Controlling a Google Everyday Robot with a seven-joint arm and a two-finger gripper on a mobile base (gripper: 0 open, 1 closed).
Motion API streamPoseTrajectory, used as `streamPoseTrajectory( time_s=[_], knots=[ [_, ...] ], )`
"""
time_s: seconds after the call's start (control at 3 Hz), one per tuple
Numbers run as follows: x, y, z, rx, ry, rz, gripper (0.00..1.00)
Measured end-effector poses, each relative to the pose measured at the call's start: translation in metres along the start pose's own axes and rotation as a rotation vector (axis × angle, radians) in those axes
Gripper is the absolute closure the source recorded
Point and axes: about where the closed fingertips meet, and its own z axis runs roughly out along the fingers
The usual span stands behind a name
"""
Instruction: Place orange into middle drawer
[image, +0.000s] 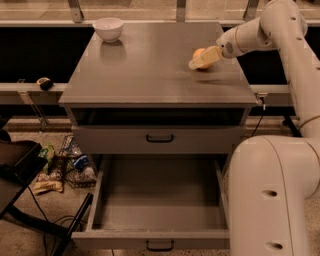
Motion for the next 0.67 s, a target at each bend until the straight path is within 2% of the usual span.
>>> streamPoseTrajectory(
  time_s=[0.67],
  knots=[
    [0.0, 0.0, 0.0001, 0.0, 0.0, 0.0, 0.48]
  ],
)
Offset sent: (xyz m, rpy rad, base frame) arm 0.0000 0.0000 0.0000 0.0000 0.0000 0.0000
